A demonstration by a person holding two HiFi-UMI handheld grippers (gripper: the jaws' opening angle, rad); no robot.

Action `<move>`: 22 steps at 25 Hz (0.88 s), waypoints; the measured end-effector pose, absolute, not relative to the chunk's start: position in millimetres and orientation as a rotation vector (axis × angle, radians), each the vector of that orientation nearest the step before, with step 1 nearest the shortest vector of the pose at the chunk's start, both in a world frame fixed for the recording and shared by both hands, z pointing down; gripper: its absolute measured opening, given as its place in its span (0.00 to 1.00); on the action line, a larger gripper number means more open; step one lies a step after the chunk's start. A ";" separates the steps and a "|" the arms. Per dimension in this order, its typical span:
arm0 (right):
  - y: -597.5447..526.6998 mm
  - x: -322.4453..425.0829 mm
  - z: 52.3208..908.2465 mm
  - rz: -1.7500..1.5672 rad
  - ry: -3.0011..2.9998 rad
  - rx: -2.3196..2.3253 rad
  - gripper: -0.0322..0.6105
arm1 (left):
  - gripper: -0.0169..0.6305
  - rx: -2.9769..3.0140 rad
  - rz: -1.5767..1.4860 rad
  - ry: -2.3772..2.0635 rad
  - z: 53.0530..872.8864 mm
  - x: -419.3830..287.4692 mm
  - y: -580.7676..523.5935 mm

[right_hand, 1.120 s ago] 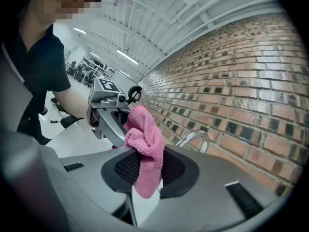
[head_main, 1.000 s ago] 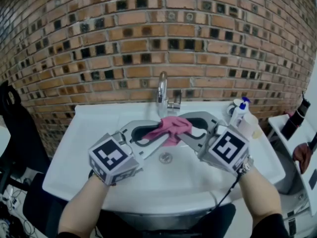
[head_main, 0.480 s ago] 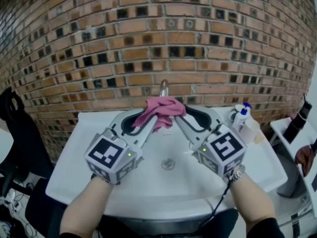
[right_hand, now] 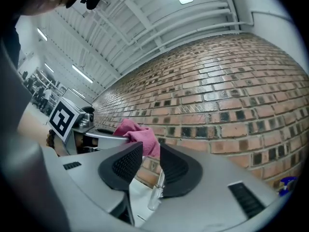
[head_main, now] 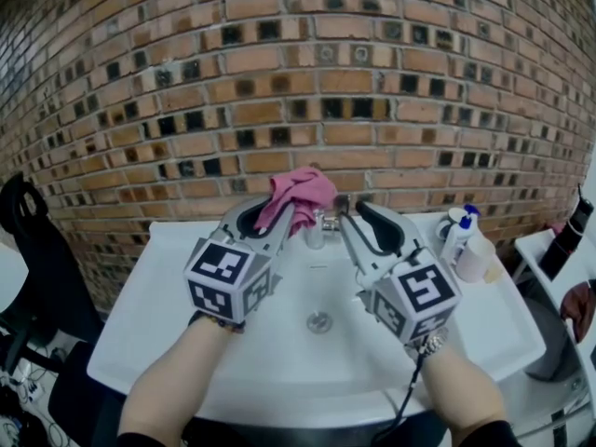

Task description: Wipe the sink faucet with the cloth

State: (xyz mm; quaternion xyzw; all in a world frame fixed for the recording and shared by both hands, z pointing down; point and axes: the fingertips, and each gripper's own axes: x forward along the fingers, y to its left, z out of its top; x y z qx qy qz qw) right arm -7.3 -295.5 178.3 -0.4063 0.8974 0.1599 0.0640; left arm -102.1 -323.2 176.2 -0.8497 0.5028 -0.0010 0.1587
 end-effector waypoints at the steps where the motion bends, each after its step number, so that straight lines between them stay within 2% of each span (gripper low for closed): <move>1: -297.6 -7.8 178.1 0.488 2.705 -1.222 0.25 | 0.15 -2.428 -0.003 1.440 176.0 -100.9 -327.3; 22: -309.9 -15.3 181.9 0.454 2.696 -1.199 0.25 | 0.14 -2.430 0.018 1.466 152.2 -99.9 -385.9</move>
